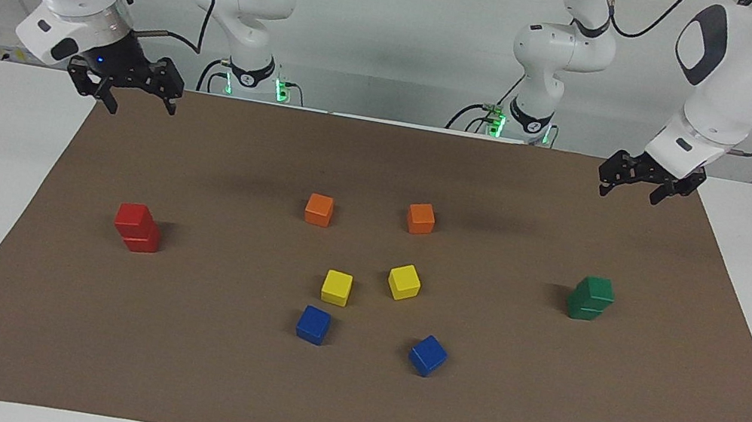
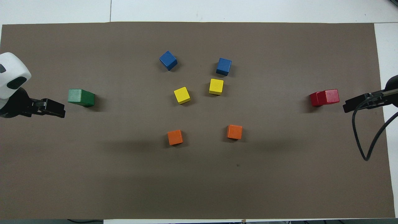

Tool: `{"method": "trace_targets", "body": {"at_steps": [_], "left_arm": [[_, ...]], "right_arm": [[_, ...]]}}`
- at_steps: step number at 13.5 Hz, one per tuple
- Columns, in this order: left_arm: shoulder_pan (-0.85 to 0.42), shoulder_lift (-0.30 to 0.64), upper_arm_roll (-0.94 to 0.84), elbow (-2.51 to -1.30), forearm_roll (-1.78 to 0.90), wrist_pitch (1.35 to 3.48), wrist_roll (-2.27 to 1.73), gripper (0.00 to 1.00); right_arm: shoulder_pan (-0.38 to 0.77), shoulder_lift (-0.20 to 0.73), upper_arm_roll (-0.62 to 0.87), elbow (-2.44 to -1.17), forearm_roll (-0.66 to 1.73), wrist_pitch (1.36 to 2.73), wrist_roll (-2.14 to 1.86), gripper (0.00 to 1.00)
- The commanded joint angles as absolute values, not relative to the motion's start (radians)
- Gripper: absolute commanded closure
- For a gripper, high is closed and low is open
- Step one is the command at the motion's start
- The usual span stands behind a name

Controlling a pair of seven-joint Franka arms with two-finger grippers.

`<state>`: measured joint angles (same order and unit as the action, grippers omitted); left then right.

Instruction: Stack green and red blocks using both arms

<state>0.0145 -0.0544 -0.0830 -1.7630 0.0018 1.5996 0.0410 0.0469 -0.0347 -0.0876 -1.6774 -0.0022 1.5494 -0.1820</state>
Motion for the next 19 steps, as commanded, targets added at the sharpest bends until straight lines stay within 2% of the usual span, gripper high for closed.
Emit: {"method": "trace_targets", "body": {"at_steps": [1, 3, 19], "left_arm": [[0.006, -0.054, -0.075, -1.732, -0.015, 1.554, 0.025, 0.00], [0.009, -0.048, -0.084, -1.677, -0.015, 1.523, 0.025, 0.00], [0.017, -0.064, -0.078, -1.701, -0.014, 1.566, 0.025, 0.00]], "right_arm": [[0.064, -0.055, -0.081, -1.703, -0.044, 1.566, -0.149, 0.00], [0.064, -0.055, -0.081, -1.709, -0.044, 1.583, -0.129, 0.00], [0.067, -0.057, -0.084, -1.713, -0.054, 1.598, -0.130, 0.00]]}}
